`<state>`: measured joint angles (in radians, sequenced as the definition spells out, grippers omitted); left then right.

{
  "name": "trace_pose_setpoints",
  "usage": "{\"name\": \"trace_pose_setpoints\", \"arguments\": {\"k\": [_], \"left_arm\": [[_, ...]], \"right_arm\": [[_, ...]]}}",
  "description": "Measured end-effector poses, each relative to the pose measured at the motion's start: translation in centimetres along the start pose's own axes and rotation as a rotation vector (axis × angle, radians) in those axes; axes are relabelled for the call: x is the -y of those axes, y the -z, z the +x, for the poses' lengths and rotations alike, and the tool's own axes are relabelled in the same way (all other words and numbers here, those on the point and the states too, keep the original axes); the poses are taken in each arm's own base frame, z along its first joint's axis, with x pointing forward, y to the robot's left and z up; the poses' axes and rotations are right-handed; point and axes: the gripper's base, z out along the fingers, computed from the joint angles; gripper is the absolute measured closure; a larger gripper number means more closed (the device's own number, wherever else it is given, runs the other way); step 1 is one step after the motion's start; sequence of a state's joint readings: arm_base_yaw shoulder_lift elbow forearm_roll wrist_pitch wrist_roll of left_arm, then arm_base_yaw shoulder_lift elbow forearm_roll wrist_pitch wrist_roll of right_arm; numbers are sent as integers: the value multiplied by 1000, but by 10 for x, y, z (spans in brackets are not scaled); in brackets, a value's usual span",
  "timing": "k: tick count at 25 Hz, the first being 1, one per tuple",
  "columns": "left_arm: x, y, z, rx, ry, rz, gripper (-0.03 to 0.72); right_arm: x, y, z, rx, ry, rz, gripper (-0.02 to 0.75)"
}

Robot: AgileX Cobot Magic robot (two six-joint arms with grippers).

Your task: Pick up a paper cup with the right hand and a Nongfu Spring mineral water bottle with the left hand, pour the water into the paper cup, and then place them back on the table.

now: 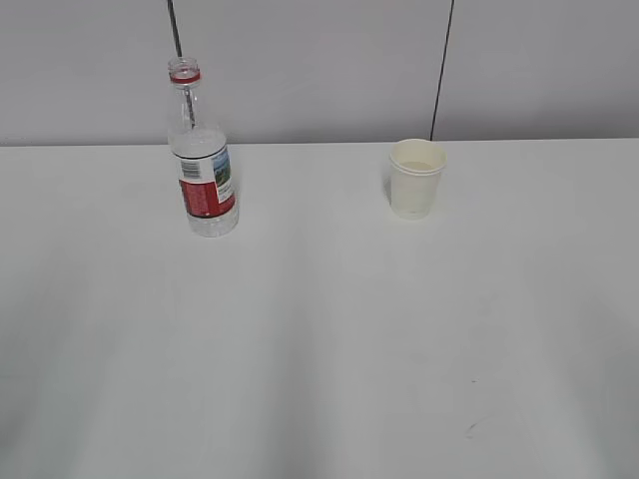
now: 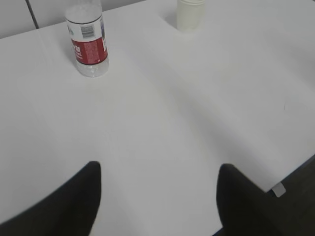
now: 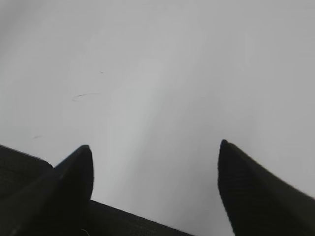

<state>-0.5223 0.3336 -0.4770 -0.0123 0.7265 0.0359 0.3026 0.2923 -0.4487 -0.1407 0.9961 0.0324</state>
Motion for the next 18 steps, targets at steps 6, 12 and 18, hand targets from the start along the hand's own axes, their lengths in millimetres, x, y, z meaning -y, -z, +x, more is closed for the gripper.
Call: {"name": "trace_pose_setpoints", "arguments": {"k": [6,12,18], "left_arm": [[4,0,0,-3,49,44,242],[8,15,-2,-113,71,88,242],[7,19,12,-275,44,72,242]], "right_arm": [[-1,0,0,-2,-11,-13,156],[-12,-4,8,-58,22,-121,156],[-12,-6,10,-70,34,-122,156]]}}
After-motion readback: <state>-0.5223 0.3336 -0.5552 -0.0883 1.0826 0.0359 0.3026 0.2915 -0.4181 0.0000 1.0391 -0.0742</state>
